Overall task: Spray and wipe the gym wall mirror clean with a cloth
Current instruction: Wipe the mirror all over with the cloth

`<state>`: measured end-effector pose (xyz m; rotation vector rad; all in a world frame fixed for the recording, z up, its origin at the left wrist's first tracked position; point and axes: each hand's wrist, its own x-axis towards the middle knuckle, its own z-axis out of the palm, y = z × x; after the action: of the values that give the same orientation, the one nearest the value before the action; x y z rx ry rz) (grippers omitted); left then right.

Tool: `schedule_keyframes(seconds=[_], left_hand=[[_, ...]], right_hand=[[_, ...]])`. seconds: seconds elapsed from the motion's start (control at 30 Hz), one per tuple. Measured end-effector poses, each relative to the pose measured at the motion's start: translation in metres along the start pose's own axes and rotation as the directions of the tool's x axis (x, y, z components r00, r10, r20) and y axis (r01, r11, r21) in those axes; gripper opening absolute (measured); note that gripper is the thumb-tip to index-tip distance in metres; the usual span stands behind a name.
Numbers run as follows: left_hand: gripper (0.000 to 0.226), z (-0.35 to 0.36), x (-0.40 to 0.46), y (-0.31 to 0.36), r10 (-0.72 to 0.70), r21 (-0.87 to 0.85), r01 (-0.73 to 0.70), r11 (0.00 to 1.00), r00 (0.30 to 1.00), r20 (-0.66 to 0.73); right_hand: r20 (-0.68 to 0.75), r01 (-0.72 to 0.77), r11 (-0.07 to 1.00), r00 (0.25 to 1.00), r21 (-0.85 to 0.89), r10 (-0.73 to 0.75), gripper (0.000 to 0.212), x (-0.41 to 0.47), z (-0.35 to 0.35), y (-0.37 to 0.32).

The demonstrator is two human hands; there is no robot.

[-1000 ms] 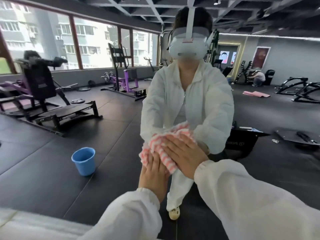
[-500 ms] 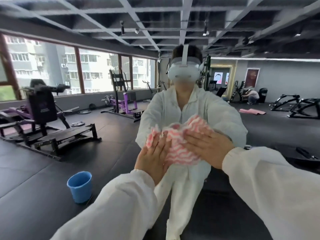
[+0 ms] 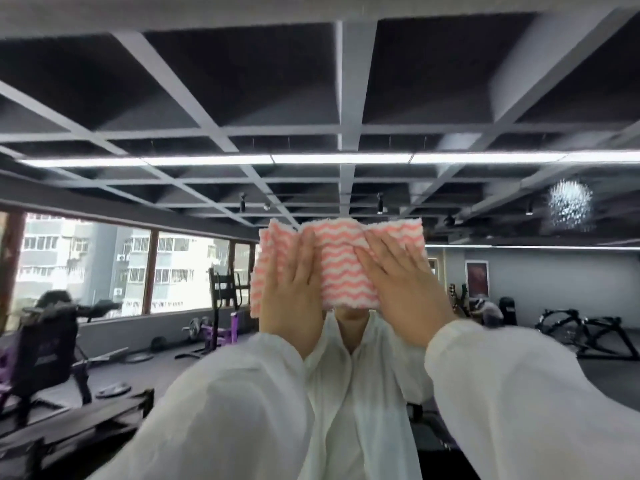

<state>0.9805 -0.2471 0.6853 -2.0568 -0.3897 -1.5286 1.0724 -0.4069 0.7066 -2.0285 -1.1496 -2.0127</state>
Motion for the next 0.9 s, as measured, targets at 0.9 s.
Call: schedule_keyframes(seconds=[0.9], left_hand=[[0.059,0.021,0.034,0.023,-0.028,-0.283,-0.051,0.958,0.963,-0.268]], right_hand=[[-0.091,-0.03,1.0,0.995,0.003,0.03,0.061,0.021,0.018,-0.007]])
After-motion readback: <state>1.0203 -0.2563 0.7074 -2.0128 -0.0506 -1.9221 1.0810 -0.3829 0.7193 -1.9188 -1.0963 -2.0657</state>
